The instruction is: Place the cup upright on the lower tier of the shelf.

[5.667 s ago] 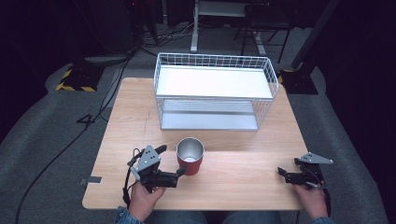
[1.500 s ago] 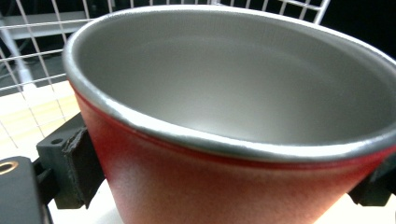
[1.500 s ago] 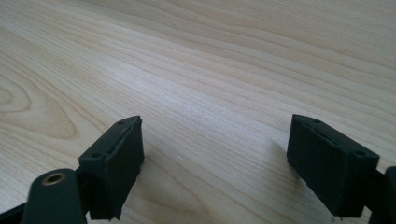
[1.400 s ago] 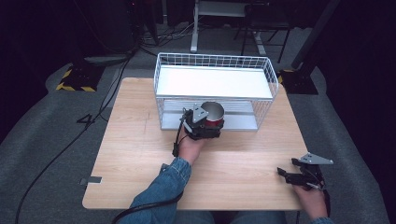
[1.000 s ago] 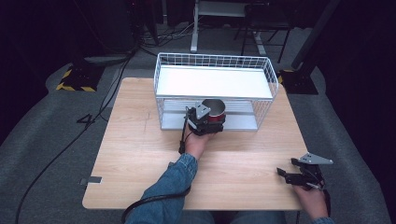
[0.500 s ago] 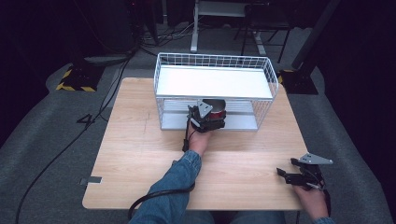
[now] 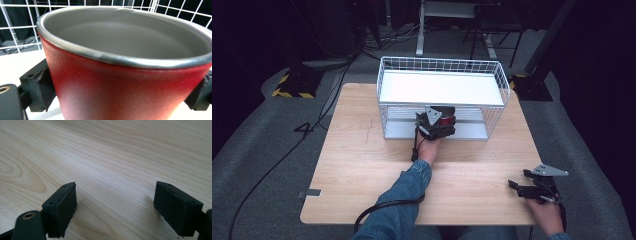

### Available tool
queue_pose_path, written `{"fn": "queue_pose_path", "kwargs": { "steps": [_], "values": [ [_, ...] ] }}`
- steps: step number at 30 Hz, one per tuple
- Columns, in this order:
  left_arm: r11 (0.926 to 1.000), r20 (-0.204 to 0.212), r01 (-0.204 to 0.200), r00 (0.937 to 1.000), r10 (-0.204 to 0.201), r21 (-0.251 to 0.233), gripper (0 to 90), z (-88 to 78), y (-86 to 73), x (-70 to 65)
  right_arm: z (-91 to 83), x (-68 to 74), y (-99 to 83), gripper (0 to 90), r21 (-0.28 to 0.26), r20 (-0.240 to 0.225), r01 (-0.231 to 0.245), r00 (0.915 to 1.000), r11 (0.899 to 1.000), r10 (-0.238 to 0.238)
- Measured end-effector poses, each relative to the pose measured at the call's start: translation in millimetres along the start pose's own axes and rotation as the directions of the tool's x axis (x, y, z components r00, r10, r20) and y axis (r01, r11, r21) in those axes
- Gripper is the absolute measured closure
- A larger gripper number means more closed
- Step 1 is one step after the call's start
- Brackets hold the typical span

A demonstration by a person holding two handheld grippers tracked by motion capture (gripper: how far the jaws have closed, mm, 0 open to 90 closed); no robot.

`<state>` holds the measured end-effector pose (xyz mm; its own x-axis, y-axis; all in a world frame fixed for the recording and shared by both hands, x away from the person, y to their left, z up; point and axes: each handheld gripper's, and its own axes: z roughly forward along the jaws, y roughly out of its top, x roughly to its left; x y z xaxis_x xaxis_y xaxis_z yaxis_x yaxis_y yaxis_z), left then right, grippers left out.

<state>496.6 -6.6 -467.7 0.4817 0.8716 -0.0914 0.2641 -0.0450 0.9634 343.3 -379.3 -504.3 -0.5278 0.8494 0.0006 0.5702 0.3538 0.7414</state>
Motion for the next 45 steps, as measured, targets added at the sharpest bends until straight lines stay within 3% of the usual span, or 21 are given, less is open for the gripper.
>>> {"fn": "queue_pose_path", "kwargs": {
  "steps": [10, 12, 17, 24, 34, 37, 45],
  "values": [
    [0.9999, 0.009, 0.004, 1.0000, -0.004, -0.014, 5.1, 0.9, -1.4, 0.4, 0.0, 0.1, 0.0, 18.8, 0.000, 0.000, 0.001, 1.0000, 1.000, -0.001],
    [0.9994, 0.034, 0.010, 0.9994, -0.009, -0.033, 0.0, 0.4, -1.9, 0.3, 0.0, 0.1, 0.0, 18.8, 0.000, -0.001, 0.002, 1.0000, 1.000, -0.002],
    [0.9984, 0.071, 0.030, 0.9971, -0.026, -0.049, 0.0, -1.9, -4.2, 4.5, 0.0, 0.2, 0.0, 18.7, 0.000, -0.001, 0.003, 1.0000, 1.000, -0.003],
    [0.9973, 0.074, 0.019, 0.9972, -0.014, -0.071, 0.0, -11.3, -2.9, 4.6, 0.1, 0.2, 0.0, 18.3, 0.001, -0.003, 0.005, 1.0000, 1.000, -0.005],
    [0.9982, 0.061, -0.034, 0.9975, 0.037, -0.048, 0.0, -37.7, -0.9, 7.5, 0.4, 0.2, 0.3, 17.3, 0.004, -0.006, 0.007, 1.0000, 1.000, -0.007],
    [0.9988, 0.061, -0.028, 0.9977, 0.030, -0.041, 0.0, -48.6, 0.2, 10.7, 1.3, -0.3, 1.0, 16.7, 0.003, -0.009, 0.012, 0.9999, 1.000, -0.011],
    [0.9989, 0.110, -0.017, 0.9937, 0.022, -0.043, 0.2, -82.4, 11.4, 16.0, 2.0, 0.7, 1.6, 15.9, 0.006, 0.000, 0.006, 1.0000, 1.000, -0.006]
  ]
}}
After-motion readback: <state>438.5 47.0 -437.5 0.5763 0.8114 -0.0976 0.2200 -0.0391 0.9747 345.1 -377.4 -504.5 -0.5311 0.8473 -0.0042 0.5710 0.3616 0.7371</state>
